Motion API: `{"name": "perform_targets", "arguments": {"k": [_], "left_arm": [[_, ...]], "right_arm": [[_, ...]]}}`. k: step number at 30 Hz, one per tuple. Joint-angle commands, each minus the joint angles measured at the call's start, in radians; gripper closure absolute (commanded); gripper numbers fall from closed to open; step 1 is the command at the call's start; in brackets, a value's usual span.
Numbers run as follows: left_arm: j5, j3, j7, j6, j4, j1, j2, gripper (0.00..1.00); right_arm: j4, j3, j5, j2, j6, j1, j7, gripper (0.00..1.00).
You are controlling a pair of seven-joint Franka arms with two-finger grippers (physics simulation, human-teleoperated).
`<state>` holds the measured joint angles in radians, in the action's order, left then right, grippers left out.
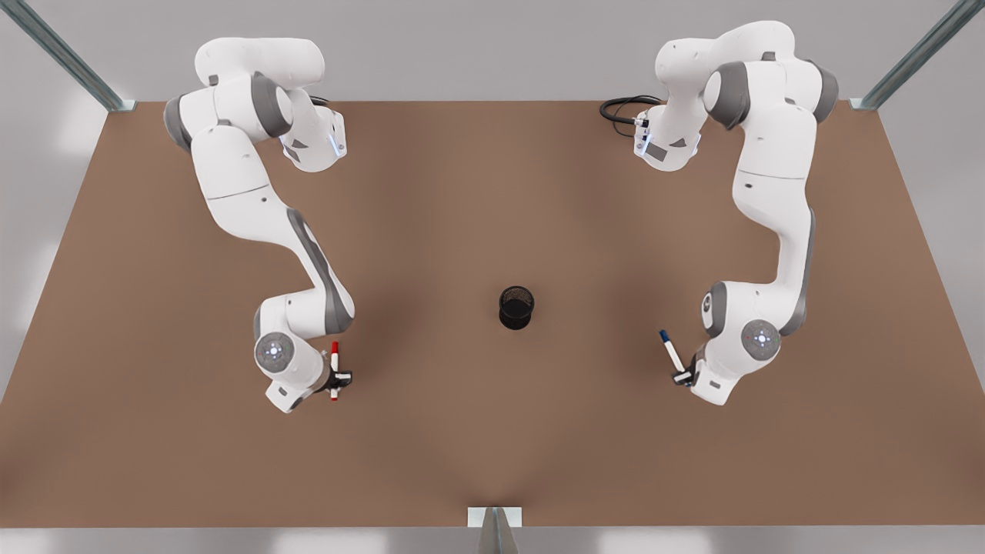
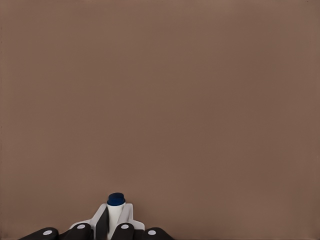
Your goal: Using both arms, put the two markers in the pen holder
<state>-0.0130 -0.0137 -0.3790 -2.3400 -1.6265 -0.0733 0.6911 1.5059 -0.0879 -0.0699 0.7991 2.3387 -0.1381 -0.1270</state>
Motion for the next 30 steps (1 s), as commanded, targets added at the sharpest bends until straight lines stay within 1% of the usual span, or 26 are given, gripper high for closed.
{"name": "perform_targets", "arguments": {"k": [1,3,5,6,7,8,9,11,12,13,14,15,17,19,20,23,24,27,30], "left_arm": [[0.011,0.0,-0.023,0.192,0.042,0.0,-0.013,0.79],[0.011,-0.003,-0.021,0.333,0.129,-0.002,-0.025,0.79],[0.011,-0.015,-0.012,0.346,0.148,-0.002,-0.053,0.79],[0.011,-0.025,0.011,0.384,0.181,-0.002,-0.071,0.79],[0.005,-0.037,0.057,0.459,0.235,-0.002,-0.076,0.79],[-0.035,-0.088,0.103,0.502,0.258,0.01,-0.113,0.79],[-0.062,-0.098,0.123,0.504,0.258,0.007,-0.13,0.79],[-0.179,-0.16,0.13,0.502,0.295,0.018,-0.134,0.79],[-0.216,-0.193,0.196,0.502,0.316,0.018,-0.137,0.79],[-0.286,-0.198,0.31,0.498,0.321,0.02,-0.143,0.79],[-0.392,-0.196,0.515,0.495,0.339,0.018,-0.14,0.79],[-0.449,-0.206,0.695,0.484,0.37,0.009,-0.134,0.79],[-0.49,-0.313,1.037,0.335,0.376,0.012,-0.134,0.79],[-0.62,-0.324,1.333,0.214,0.363,-0.017,-0.119,0.79],[-0.65,-0.324,1.428,0.165,0.343,-0.046,-0.116,0.79],[-0.811,-0.33,1.735,0.024,0.225,-0.102,-0.125,0.79],[-0.854,-0.33,1.819,0.008,0.183,-0.102,-0.134,0.79],[-0.927,-0.335,1.83,0.005,0.103,-0.1,-0.133,0.79],[-0.978,-0.335,1.875,-0.008,0.085,-0.102,-0.116,0.79]], "right_arm": [[-0.004,-0.003,-0.017,-0.034,-0.021,-0.006,-0.042,0.78],[-0.015,-0.029,-0.016,-0.096,-0.107,-0.011,-0.056,0.78],[-0.015,-0.041,-0.016,-0.152,-0.131,-0.026,-0.063,0.78],[-0.016,-0.043,-0.016,-0.173,-0.153,-0.037,-0.065,0.78],[-0.016,-0.062,-0.016,-0.192,-0.156,-0.035,-0.079,0.78],[-0.016,-0.066,-0.016,-0.207,-0.159,-0.037,-0.085,0.78],[-0.016,-0.075,-0.016,-0.219,-0.167,-0.035,-0.089,0.78],[-0.015,-0.081,-0.016,-0.248,-0.196,-0.034,-0.1,0.78],[-0.015,-0.079,-0.016,-0.264,-0.226,-0.029,-0.1,0.78],[-0.015,-0.079,-0.016,-0.265,-0.239,-0.024,-0.097,0.78],[-0.015,-0.079,-0.016,-0.273,-0.256,-0.02,-0.092,0.78],[-0.013,-0.079,-0.016,-0.276,-0.259,-0.018,-0.092,0.78],[-0.013,-0.078,-0.016,-0.276,-0.259,-0.02,-0.092,0.78],[-0.015,-0.079,-0.016,-0.276,-0.259,-0.02,-0.092,0.78],[-0.015,-0.078,-0.016,-0.276,-0.259,-0.02,-0.092,0.78],[-0.015,-0.078,-0.016,-0.274,-0.257,-0.02,-0.094,0.78],[-0.015,-0.079,-0.016,-0.274,-0.257,-0.021,-0.094,0.78],[-0.015,-0.079,-0.016,-0.274,-0.257,-0.024,-0.099,0.78],[-0.015,-0.079,-0.016,-0.274,-0.257,-0.028,-0.1,0.78]]}}
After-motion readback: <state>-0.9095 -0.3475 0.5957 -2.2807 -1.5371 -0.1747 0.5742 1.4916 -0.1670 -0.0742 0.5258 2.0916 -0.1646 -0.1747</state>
